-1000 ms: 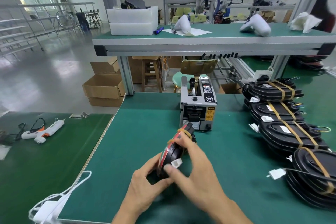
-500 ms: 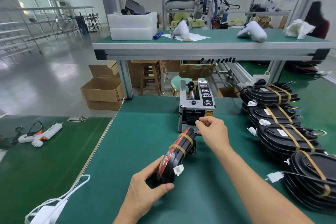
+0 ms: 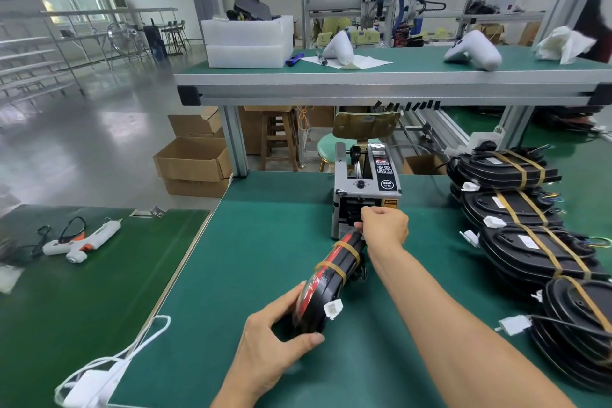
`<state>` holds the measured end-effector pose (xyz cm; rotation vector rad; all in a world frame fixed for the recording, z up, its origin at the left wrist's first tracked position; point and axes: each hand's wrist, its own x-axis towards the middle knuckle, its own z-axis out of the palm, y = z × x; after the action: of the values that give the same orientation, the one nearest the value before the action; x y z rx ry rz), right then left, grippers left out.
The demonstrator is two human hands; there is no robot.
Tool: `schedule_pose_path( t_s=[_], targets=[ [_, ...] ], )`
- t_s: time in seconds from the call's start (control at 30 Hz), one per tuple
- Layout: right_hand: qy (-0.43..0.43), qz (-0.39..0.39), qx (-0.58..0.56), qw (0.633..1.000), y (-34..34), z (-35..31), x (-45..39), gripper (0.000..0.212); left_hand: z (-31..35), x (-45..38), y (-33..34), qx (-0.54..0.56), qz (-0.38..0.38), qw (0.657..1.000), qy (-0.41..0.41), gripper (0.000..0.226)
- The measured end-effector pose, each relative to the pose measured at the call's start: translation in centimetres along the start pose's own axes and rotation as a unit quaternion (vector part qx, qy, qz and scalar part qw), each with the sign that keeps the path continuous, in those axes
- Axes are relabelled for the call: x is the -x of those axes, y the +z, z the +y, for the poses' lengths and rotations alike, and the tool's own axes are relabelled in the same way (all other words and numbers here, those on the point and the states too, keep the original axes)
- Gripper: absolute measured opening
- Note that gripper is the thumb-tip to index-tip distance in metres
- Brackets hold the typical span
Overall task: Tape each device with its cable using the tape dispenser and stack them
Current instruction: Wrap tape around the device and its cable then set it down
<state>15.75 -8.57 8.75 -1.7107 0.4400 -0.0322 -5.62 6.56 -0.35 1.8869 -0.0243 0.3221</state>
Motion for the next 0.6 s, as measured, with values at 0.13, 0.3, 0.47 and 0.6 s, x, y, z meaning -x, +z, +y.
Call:
schedule_pose_path(
  t_s=[0.13,0.3,0.47,0.6],
  targets=[
    [0.032,0.017,-0.038,0.999,0.7,-0.1,-0.6,0.013,0.0,0.0,0.0,0.002,0.004,1.000,0.001,0.081],
    [0.065,0.026,-0.078,0.995,1.5,0.0,-1.3,0.011,0.1,0.0,0.0,0.004,0.005,1.000,0.001,0.081],
    [0.087,0.042,-0.102,0.990,2.1,0.1,-2.1,0.016,0.0,-0.1,0.1,0.013,0.002,1.000,0.000,0.080],
    [0.094,0.050,-0.104,0.989,2.3,0.1,-2.3,0.015,0.0,-0.1,0.0,0.014,0.003,1.000,-0.004,0.080]
  ],
)
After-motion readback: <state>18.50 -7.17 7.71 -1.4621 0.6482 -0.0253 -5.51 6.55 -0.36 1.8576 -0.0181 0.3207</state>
